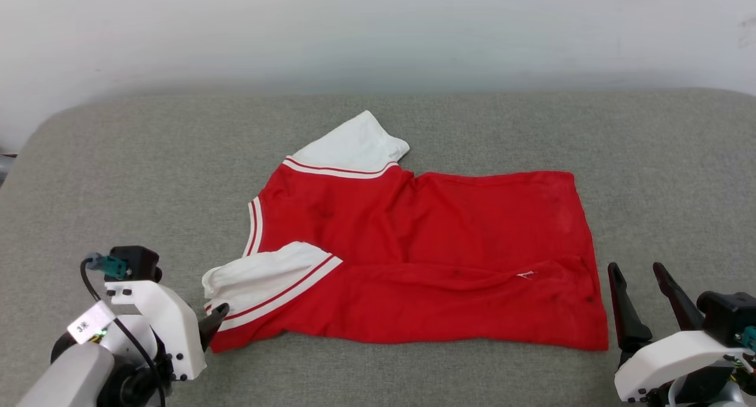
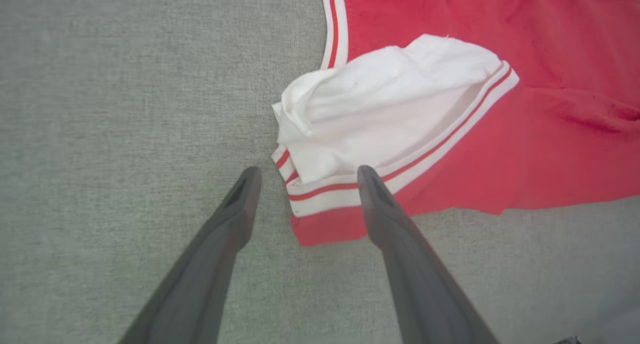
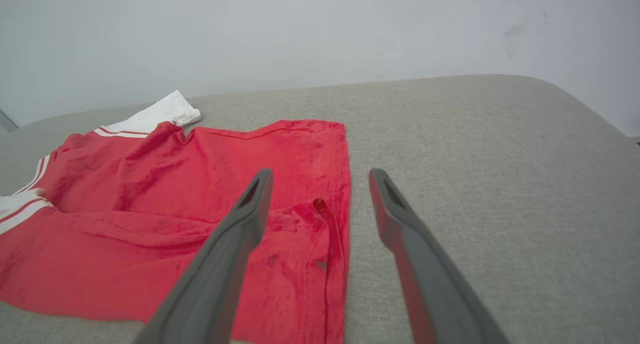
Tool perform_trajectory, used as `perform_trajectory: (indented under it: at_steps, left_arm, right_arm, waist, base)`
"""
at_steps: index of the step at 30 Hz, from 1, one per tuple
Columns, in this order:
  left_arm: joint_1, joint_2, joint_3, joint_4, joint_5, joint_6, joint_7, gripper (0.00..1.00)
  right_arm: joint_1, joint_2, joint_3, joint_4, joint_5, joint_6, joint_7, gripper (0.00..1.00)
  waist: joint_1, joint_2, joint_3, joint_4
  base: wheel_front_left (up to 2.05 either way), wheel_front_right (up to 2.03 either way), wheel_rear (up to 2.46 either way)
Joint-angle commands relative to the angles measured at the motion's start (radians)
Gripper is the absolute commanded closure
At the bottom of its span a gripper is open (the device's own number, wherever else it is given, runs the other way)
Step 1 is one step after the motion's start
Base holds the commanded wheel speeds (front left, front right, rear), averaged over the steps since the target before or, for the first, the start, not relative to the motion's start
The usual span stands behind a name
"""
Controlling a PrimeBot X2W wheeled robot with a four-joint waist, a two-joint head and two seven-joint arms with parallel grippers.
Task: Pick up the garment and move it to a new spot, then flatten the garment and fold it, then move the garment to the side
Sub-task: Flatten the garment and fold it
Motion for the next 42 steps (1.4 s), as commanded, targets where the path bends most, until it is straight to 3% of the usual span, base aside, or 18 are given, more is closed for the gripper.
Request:
perform_trajectory:
  at_steps: [1,7,14,15,17,18,25,33,42]
  left_arm:
    - [-0.005,0.018,0.0,-0.017,-0.013,0.015,0.041,0.0]
    - [-0.017,0.021,-0.011,-0.003,-0.035,0.037,0.117,0.0]
    - [-0.014,-0.032,-0.044,0.083,-0.088,0.007,0.186,0.0]
    - [-0.012,-0.039,-0.049,0.093,-0.096,0.003,0.199,0.1]
    - [-0.013,-0.047,-0.06,0.106,-0.102,-0.007,0.214,0.81]
    - [-0.016,-0.049,-0.061,0.109,-0.105,-0.015,0.212,1.0]
    - [-0.041,-0.029,-0.049,0.086,-0.069,-0.036,0.149,1.0]
    - [-0.052,-0.001,-0.043,-0.004,-0.03,-0.017,0.112,1.0]
    - [-0.075,0.003,-0.036,-0.079,-0.02,0.007,0.106,1.0]
  right_arm:
    - [0.008,0.007,0.003,-0.013,-0.001,-0.001,0.001,0.0]
    - [-0.01,0.016,0.005,-0.005,0.01,-0.001,-0.002,0.0]
    - [-0.027,0.018,-0.015,0.018,0.028,-0.001,0.007,0.0]
    - [-0.027,0.018,-0.019,0.021,0.03,-0.001,0.01,0.0]
    - [-0.031,0.018,-0.032,0.021,0.04,-0.001,0.02,0.0]
    - [-0.031,0.018,-0.039,0.023,0.044,-0.001,0.031,0.0]
    - [-0.014,-0.026,-0.049,0.037,0.115,-0.001,0.216,0.0]
    - [-0.042,-0.114,-0.041,0.006,0.189,-0.001,0.554,0.0]
    - [-0.144,-0.137,0.082,0.054,0.218,-0.001,0.678,0.0]
  waist:
    - [0.0001,0.0,0.022,-0.015]
    - [0.0001,0.0,0.072,-0.04]
    - [0.0001,0.0,0.101,-0.058]
    - [0.0001,0.0,0.102,-0.059]
    - [0.0001,0.0,0.101,-0.061]
    - [0.0001,0.0,0.1,-0.061]
    - [0.0001,0.0,0.071,-0.049]
    - [0.0001,0.0,0.059,-0.016]
    - [0.0001,0.0,0.117,0.008]
  base:
    - [0.0,0.0,0.0]
    - [0.0,0.0,0.0]
    - [0.0,0.0,0.0]
    - [0.0,0.0,0.0]
    - [0.0,0.0,0.0]
    - [0.0,0.0,0.0]
    - [0.0,0.0,0.0]
    - [0.0,0.0,0.0]
    - [0.0,0.0,0.0]
